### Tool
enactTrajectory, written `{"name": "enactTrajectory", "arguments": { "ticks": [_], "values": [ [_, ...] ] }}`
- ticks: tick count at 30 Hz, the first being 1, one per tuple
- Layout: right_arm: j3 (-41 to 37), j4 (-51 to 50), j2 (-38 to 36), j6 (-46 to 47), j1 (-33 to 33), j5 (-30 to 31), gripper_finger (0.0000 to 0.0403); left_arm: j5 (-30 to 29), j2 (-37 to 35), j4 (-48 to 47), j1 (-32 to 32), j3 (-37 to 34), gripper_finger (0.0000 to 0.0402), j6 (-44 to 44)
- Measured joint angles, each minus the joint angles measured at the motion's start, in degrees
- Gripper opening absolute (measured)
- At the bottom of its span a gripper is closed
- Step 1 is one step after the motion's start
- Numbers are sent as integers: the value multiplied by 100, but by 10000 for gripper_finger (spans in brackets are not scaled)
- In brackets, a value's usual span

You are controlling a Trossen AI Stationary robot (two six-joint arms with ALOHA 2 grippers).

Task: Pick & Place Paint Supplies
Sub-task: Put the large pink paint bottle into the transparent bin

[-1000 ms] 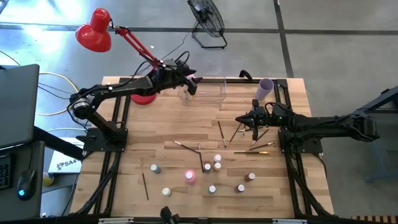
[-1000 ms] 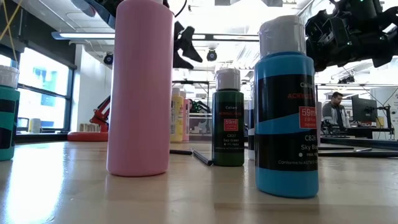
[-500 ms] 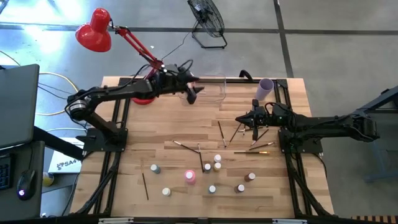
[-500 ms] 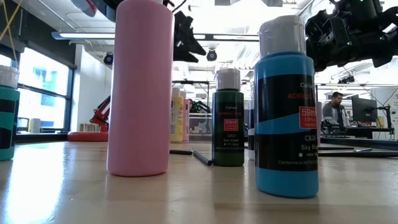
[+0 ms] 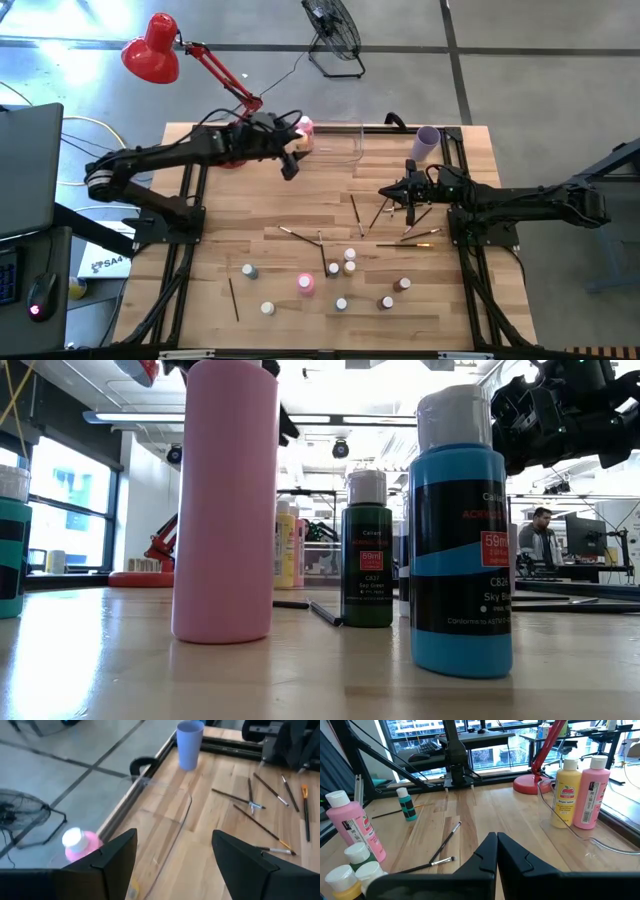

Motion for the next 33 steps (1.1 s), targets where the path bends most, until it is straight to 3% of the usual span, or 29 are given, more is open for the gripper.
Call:
{"name": "enactTrajectory", "arguments": {
  "ticks": [10, 17, 22, 33],
  "values": [
    [0, -1, 0, 0, 0, 0, 2, -1, -631, 75, 0, -911, 253, -242],
    [0, -1, 0, 2, 1, 6, 2, 21, -1638, 1369, -314, -2202, 253, -250],
    [0, -5, 0, 0, 0, 161, 2, 17, -2444, 1618, -695, -2873, 253, -176],
    [1, -32, 0, 2, 1, 172, 2, 290, -3386, 1652, -1517, -3272, 253, 406]
  ]
}}
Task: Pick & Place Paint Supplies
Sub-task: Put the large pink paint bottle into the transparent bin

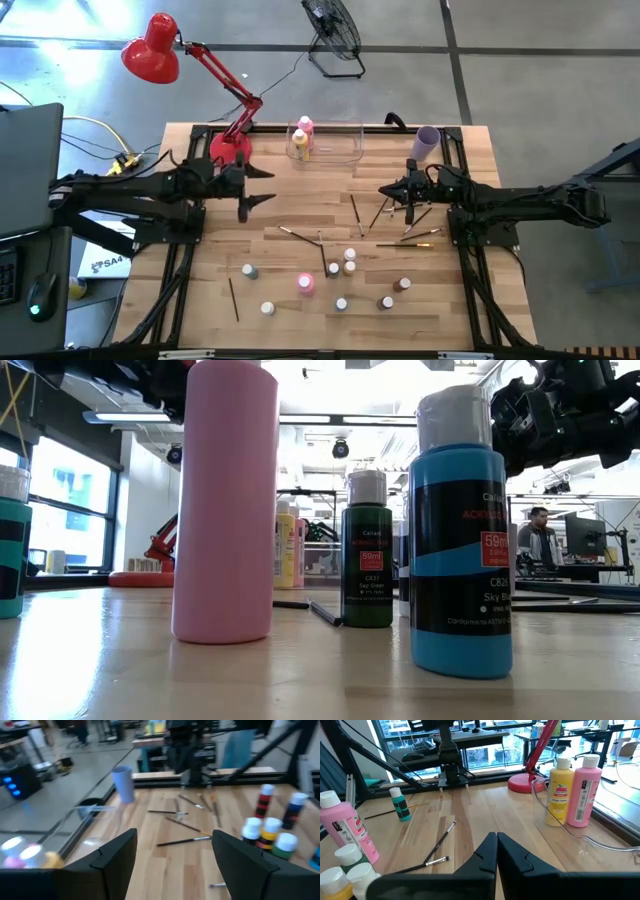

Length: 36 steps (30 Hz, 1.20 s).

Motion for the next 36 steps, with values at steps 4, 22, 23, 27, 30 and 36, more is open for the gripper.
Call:
{"name": "enactTrajectory", "arguments": {
  "ticks": [4, 22, 23, 27, 30, 36],
  "values": [
    [-1, 0, 0, -2, -2, 1, 2, 198, -14, -23, -130, 0, 253, 16],
    [-1, -4, 0, 0, -2, -19, 2, 216, 133, -26, -133, 2, 253, -46],
    [-1, -4, 0, -1, -2, -19, 2, 217, 132, -9, -133, 2, 253, -46],
    [0, -7, 0, 0, -1, -20, 2, 235, 129, -34, -133, 2, 253, -49],
    [-1, -8, 0, 0, -1, -21, 2, 334, 127, -23, -133, 2, 253, -60],
    [-1, -9, 0, 0, -2, -21, 2, 321, 129, -25, -133, 2, 253, -59]
  ]
}}
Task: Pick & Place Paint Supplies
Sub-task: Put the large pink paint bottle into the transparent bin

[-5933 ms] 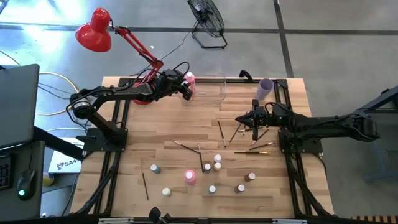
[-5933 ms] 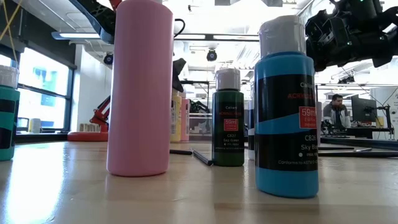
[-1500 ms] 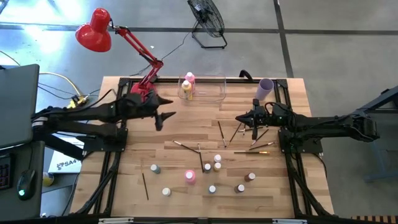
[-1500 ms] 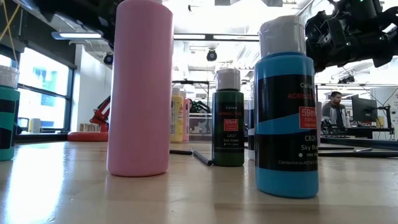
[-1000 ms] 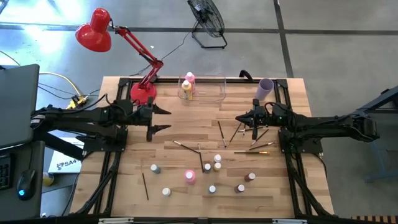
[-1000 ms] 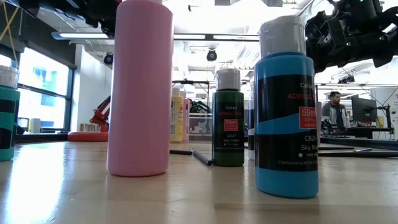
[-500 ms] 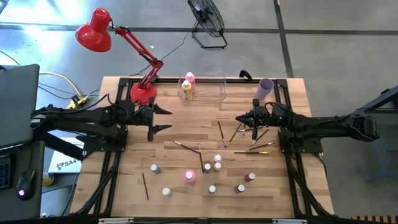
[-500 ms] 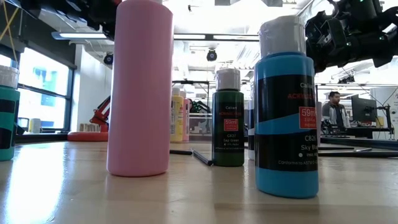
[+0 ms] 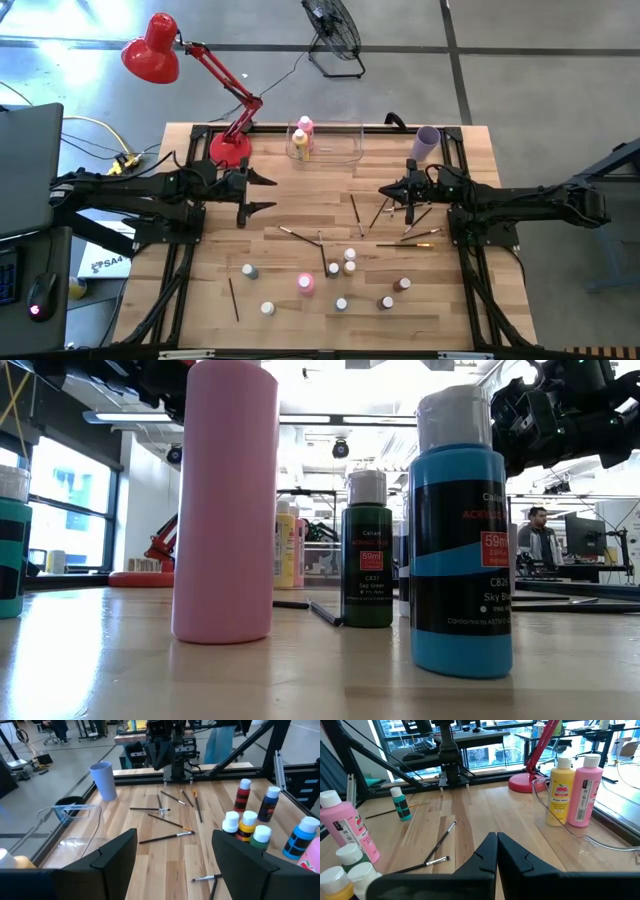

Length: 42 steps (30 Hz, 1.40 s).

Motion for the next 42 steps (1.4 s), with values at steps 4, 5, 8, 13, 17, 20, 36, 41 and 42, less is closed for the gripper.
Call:
{"name": "enactTrajectory", "arguments": {
  "ticks": [4, 5, 8, 13, 17, 20, 36, 41, 42],
  "values": [
    [0, -1, 0, -1, 1, 0, 2, -4, 0, 0, 0, 0, 253, 0],
    [0, -1, 0, -1, 2, 0, 2, -5, 0, -1, 0, 0, 253, 0],
    [0, 0, 0, 0, 0, 0, 2, -7, 0, 0, 0, 0, 253, 2],
    [0, -2, 0, 0, 0, 0, 2, 195, 0, 18, 2, 0, 253, 2],
    [0, -2, 0, 0, 1, 0, 2, 952, 0, 149, 2, 0, 253, 38],
    [0, -2, 0, -2, 0, 0, 2, 1740, 0, 234, 2, 2, 253, 210],
    [0, -2, 0, 0, 0, -2, 2, 3604, 1631, 1017, -303, 9, 253, 1589],
    [0, -1, 0, 35, 0, -2, 2, 3609, 2174, 1472, -484, 9, 253, 1727],
    [0, -1, 0, 37, 0, -2, 2, 3609, 2262, 1557, -500, 9, 253, 1719]
  ]
}}
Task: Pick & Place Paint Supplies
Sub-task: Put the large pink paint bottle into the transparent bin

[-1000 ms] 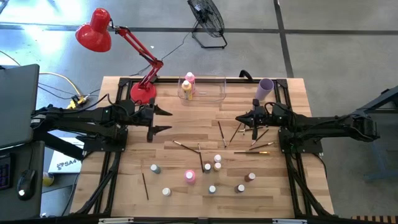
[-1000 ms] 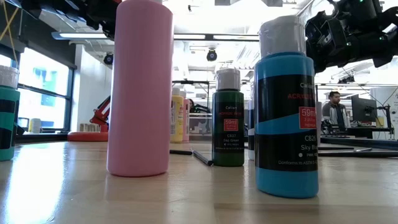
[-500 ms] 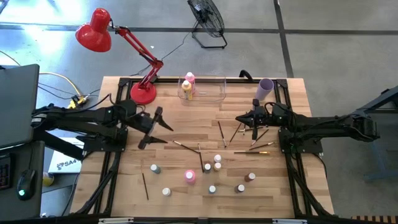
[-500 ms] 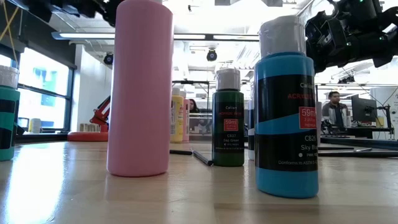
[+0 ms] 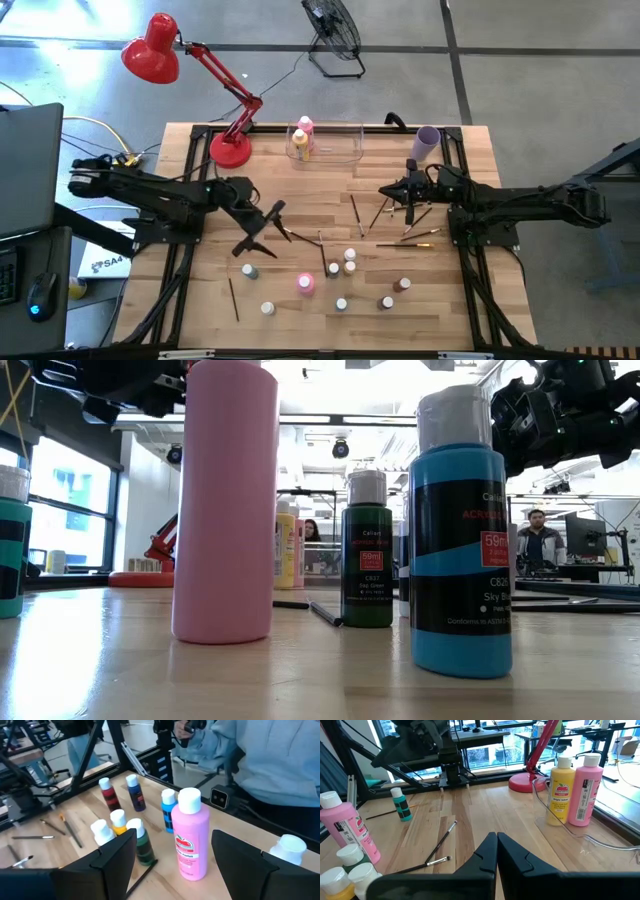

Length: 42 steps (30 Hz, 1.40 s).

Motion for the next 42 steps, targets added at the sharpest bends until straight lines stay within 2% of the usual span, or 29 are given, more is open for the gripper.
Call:
{"name": "enactTrajectory", "arguments": {
  "ticks": [11, 15, 20, 32, 42],
  "values": [
    [1, 1, 0, 4, 0, 0, 2, 0, 709, 947, -338, 1, 253, -282],
    [1, 2, 0, 4, 0, 0, 2, -50, 701, 1253, -338, 2, 253, -1159],
    [0, 3, 0, 4, 2, 0, 2, -456, 704, 1441, -324, 2, 253, -2237],
    [0, 5, 0, 4, 1, 0, 2, -322, 1034, 1413, -739, -2, 253, -1401],
    [0, 3, 0, 7, 2, -24, 2, -1001, 1042, 1490, -1098, -2, 253, -1536]
  ]
}}
